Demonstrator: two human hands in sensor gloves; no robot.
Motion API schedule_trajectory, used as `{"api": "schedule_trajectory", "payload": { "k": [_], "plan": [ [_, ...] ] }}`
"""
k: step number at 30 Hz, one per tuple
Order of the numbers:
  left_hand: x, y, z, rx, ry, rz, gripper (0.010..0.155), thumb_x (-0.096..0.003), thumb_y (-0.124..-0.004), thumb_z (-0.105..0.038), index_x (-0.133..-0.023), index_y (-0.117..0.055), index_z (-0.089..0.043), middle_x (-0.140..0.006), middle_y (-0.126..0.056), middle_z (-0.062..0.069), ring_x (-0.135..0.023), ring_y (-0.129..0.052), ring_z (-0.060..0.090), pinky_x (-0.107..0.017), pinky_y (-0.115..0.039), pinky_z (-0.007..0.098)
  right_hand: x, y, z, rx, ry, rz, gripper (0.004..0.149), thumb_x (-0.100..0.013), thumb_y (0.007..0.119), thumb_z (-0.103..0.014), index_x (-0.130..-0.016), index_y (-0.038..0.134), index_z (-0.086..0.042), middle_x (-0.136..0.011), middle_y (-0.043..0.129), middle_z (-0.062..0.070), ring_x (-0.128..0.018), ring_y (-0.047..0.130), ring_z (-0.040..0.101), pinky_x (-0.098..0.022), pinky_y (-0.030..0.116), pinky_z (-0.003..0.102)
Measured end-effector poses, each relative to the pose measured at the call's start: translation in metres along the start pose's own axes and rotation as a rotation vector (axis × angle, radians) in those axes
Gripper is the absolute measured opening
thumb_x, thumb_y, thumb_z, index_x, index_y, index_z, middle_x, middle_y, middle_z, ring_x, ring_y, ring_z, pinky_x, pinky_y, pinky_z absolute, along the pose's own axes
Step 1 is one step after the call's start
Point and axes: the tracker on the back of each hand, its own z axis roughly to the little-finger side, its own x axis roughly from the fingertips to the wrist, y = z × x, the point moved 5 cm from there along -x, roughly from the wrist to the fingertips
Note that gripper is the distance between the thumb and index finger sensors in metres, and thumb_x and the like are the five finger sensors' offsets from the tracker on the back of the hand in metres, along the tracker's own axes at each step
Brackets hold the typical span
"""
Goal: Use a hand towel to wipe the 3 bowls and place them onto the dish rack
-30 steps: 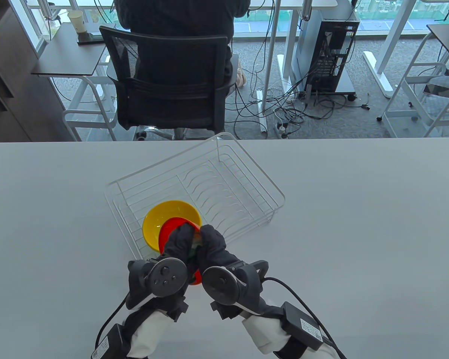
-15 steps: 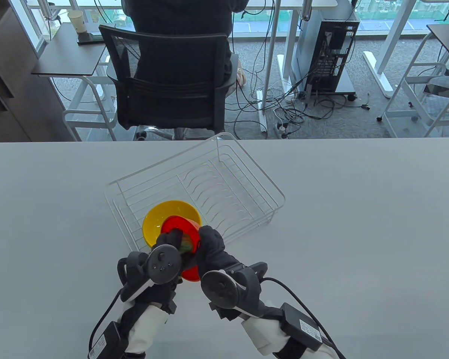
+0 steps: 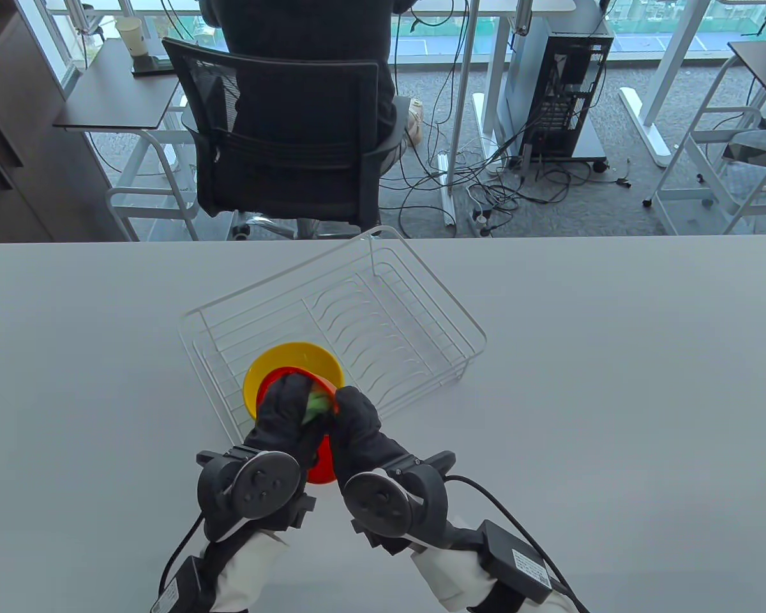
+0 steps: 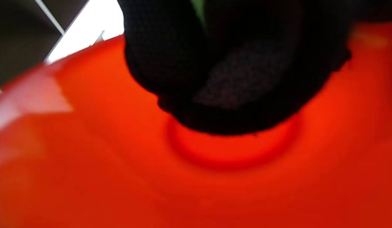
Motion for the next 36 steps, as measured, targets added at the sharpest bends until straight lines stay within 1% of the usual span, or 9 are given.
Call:
{"api": "schedule_trajectory", "payload": {
  "k": [2, 3, 6, 9, 14, 18, 24, 31, 36],
  "plan": [
    [-0.001, -0.003, 0.0, -0.161, 0.002, 0.052, 0.066, -0.0482, -0.087, -0.029, -0.105, -0.064, -0.006, -0.094, -0.078, 0.03, -0.073, -0.098, 0.04, -0.035, -0.098, 0.025, -0.002, -0.004, 0.001, 0.001, 0.003, 0.012, 0.058, -0.048, 0.081, -0.021, -0.094, 0.062, 0.008, -0.077, 0.079, 0.034, -0.022, 0.109, 0.02, -0.009, 0.097, 0.019],
    [-0.001, -0.004, 0.0, -0.161, 0.001, 0.052, 0.065, -0.0481, -0.087, -0.029, -0.105, -0.064, -0.006, -0.094, -0.078, 0.03, -0.072, -0.098, 0.04, -0.035, -0.098, 0.025, -0.002, -0.005, 0.002, 0.019, 0.003, 0.021, 0.058, -0.047, 0.081, -0.021, -0.094, 0.063, 0.008, -0.077, 0.079, 0.034, -0.022, 0.109, 0.02, -0.008, 0.097, 0.019],
    [-0.001, 0.001, 0.002, -0.104, 0.017, 0.041, 0.065, -0.0477, -0.088, -0.028, -0.104, -0.066, -0.005, -0.094, -0.079, 0.031, -0.071, -0.098, 0.042, -0.034, -0.098, 0.026, -0.005, -0.009, 0.009, 0.049, 0.023, 0.045, 0.058, -0.047, 0.081, -0.021, -0.094, 0.063, 0.008, -0.077, 0.08, 0.032, -0.022, 0.109, 0.019, -0.009, 0.097, 0.019],
    [0.0, 0.016, 0.013, -0.045, 0.051, -0.037, 0.065, -0.0476, -0.088, -0.028, -0.104, -0.066, -0.005, -0.094, -0.079, 0.031, -0.071, -0.098, 0.042, -0.034, -0.098, 0.026, -0.011, -0.017, 0.022, 0.053, 0.071, 0.068, 0.058, -0.047, 0.081, -0.021, -0.094, 0.063, 0.007, -0.077, 0.081, 0.031, -0.023, 0.11, 0.018, -0.009, 0.097, 0.019],
    [0.002, 0.036, 0.048, 0.034, 0.163, -0.114, 0.065, -0.0481, -0.087, -0.029, -0.104, -0.065, -0.005, -0.094, -0.078, 0.031, -0.072, -0.098, 0.042, -0.034, -0.098, 0.026, -0.025, -0.025, 0.045, 0.066, 0.15, 0.091, 0.057, -0.047, 0.082, -0.022, -0.094, 0.065, 0.006, -0.075, 0.083, 0.03, -0.023, 0.11, 0.018, -0.009, 0.097, 0.019],
    [0.004, 0.042, 0.085, 0.129, 0.282, -0.142, 0.065, -0.0484, -0.087, -0.029, -0.104, -0.064, -0.004, -0.094, -0.078, 0.031, -0.072, -0.097, 0.042, -0.035, -0.098, 0.026, -0.042, -0.02, 0.052, 0.09, 0.193, 0.057, 0.057, -0.047, 0.082, -0.023, -0.093, 0.066, 0.006, -0.075, 0.084, 0.03, -0.021, 0.109, 0.018, -0.008, 0.096, 0.019],
    [0.017, 0.045, 0.138, 0.208, 0.448, -0.167, 0.066, -0.0487, -0.087, -0.029, -0.105, -0.064, -0.003, -0.094, -0.077, 0.032, -0.072, -0.097, 0.042, -0.034, -0.098, 0.026, -0.075, 0.005, 0.038, 0.134, 0.231, -0.036, 0.057, -0.045, 0.084, -0.024, -0.093, 0.069, 0.005, -0.074, 0.086, 0.029, -0.019, 0.108, 0.017, -0.006, 0.095, 0.019],
    [0.029, 0.046, 0.167, 0.298, 0.54, -0.185, 0.066, -0.0489, -0.086, -0.028, -0.105, -0.064, -0.002, -0.094, -0.077, 0.033, -0.071, -0.097, 0.044, -0.032, -0.097, 0.026, -0.097, 0.049, 0.017, 0.218, 0.24, -0.123, 0.057, -0.045, 0.085, -0.025, -0.092, 0.071, 0.003, -0.073, 0.087, 0.027, -0.018, 0.108, 0.017, -0.006, 0.094, 0.02],
    [0.033, 0.04, 0.179, 0.276, 0.582, -0.159, 0.066, -0.0488, -0.086, -0.028, -0.105, -0.064, -0.002, -0.094, -0.078, 0.033, -0.07, -0.097, 0.043, -0.031, -0.097, 0.026, -0.108, 0.074, 0.011, 0.305, 0.251, -0.171, 0.056, -0.045, 0.086, -0.025, -0.092, 0.072, 0.002, -0.073, 0.088, 0.027, -0.019, 0.108, 0.018, -0.006, 0.094, 0.02]
  ]
}}
